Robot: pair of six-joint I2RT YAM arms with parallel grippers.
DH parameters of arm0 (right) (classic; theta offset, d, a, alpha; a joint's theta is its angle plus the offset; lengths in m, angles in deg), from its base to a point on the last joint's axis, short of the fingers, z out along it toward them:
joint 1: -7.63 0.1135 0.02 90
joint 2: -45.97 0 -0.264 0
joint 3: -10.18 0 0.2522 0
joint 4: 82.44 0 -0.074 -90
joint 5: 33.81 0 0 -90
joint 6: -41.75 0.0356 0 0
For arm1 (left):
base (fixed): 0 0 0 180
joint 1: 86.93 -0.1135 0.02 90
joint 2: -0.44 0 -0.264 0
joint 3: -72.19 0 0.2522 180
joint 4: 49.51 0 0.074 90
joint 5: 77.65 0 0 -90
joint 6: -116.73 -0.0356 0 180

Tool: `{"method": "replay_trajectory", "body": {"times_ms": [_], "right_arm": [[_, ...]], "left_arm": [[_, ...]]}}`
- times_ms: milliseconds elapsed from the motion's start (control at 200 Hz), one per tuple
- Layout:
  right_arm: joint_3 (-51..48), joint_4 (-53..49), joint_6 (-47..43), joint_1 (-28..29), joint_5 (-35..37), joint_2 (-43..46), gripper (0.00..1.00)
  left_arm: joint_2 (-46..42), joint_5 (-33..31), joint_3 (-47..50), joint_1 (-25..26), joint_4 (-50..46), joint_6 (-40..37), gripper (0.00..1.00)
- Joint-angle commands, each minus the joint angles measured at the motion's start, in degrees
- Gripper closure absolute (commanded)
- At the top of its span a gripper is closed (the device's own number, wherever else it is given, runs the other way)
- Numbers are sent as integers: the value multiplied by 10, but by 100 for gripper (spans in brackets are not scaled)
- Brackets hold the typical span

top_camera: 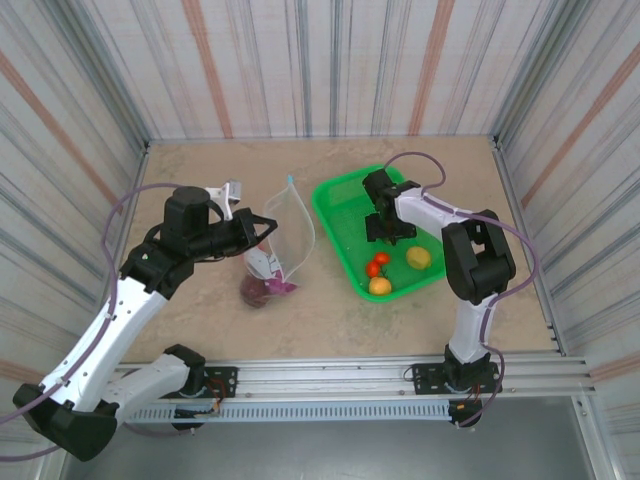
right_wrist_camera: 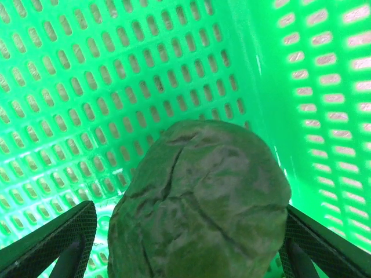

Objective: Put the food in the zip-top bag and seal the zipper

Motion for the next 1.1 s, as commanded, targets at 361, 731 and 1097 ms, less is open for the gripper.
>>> {"method": "replay_trajectory", "body": {"times_ms": [361, 731, 1097], "right_arm": [[39, 12, 8, 2, -20, -29, 38], [62, -13, 34, 4, -40, 58, 55], [85, -43, 84, 74, -134, 279, 53]], "left_arm": [[7, 20, -34, 6, -26, -4, 100], [29, 30, -39, 5, -9, -3, 100], [74, 43, -61, 10, 26, 10, 100]]}}
